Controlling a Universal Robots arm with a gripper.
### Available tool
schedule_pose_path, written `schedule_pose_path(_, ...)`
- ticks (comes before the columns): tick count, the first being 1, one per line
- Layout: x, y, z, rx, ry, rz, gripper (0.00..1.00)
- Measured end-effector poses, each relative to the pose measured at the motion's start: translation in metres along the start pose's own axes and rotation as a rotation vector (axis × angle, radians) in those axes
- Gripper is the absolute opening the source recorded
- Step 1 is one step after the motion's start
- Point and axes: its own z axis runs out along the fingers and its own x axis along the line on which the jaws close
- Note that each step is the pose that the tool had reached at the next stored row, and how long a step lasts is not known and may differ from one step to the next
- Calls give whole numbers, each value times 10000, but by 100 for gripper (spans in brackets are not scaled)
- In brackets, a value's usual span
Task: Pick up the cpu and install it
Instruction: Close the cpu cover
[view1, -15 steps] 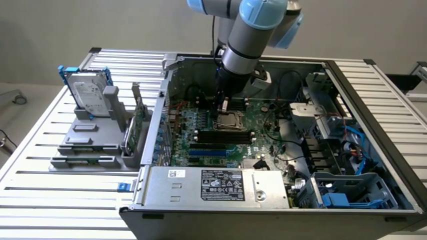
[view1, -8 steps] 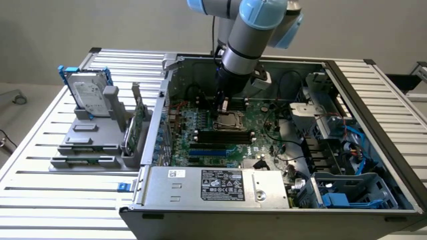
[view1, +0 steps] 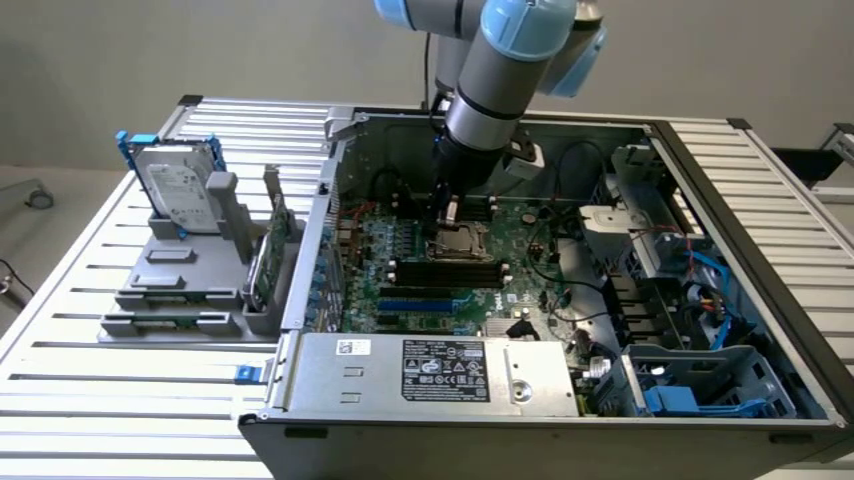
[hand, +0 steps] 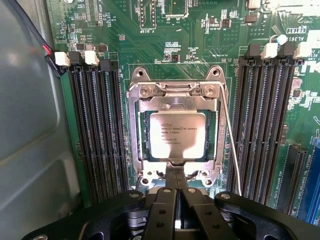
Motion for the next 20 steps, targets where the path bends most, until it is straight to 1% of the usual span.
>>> schedule_pose_path(7, -9, 15, 70, 12, -22, 5, 11)
schedule_pose_path(9, -12, 14, 72, 16, -40, 10, 11)
schedule_pose_path(10, -11, 14, 73, 17, -40, 10, 11)
schedule_pose_path(12, -12, 12, 65, 17, -41, 11, 11)
schedule_pose_path(15, -4, 9, 42, 0, 1, 2, 11)
schedule_pose_path(17, -1, 5, 20, -7, 12, -3, 11)
schedule_pose_path(20, -2, -2, -9, 1, -2, -1, 11)
